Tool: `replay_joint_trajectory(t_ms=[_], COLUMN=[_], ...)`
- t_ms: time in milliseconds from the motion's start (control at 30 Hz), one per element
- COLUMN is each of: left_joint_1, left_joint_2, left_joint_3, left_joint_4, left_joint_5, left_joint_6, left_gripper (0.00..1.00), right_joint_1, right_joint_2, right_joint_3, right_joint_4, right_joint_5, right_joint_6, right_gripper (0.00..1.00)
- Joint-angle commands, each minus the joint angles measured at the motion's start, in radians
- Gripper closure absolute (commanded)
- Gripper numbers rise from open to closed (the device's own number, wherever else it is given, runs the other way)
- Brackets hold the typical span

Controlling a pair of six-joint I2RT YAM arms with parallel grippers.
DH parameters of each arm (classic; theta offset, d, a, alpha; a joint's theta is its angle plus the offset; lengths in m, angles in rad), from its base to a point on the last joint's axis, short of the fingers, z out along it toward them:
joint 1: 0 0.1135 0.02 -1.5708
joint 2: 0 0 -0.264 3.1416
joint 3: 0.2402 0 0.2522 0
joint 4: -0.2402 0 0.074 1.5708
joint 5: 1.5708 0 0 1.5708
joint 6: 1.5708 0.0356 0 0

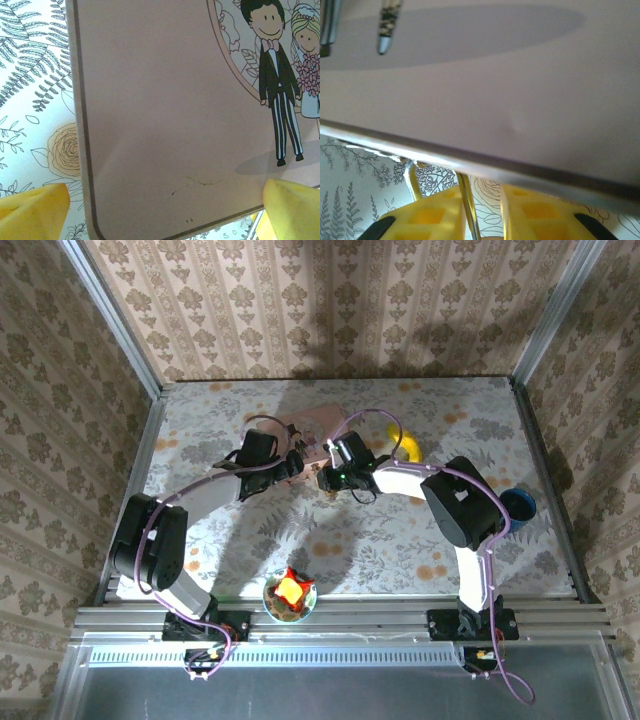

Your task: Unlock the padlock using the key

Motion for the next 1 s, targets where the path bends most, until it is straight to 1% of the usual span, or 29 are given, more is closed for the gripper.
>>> replay_joint_trajectory(t_ms=[0,200,400,500,600,800,967], left_joint_1=[-0.008,-0.01,-0.011,-0.011,-0.01,-0.01,-0.006], left_joint_2=[0.016,0.017,0.014,0.011,0.008,0.011,0.019], left_joint_3=[0.011,0.004,-0.007,-0.01,-0.01,-0.01,-0.016], left_joint_4=[-0.063,-0.061,-0.064,-0.066,-0.072,-0.077,-0.084], left_joint_5=[-0.011,-0.009,-0.008,-0.008,-0.012,-0.02,-0.022], left_joint_6=[0.004,0.002,0.002,0.002,0.004,0.002,-0.004], left_gripper=[0.0,0.0,0.0,0.0,0.0,0.0,0.0], right_joint_1=[0.002,0.002,0.0,0.002,0.001,0.002,0.002], right_joint_2=[0.012,0.008,-0.002,-0.009,-0.025,-0.08,-0.088], right_joint_3=[0.007,-0.013,-0.035,-0.046,-0.048,-0.084,-0.088], right_joint_4=[0.041,0.093,0.114,0.115,0.078,0.083,0.093], right_joint_5=[0.001,-0.054,-0.05,-0.023,0.035,0.092,0.091], right_joint_6=[0.035,0.084,0.16,0.197,0.237,0.307,0.359], right_gripper=[0.83,0.86,0.88,0.91,0.95,0.96,0.97])
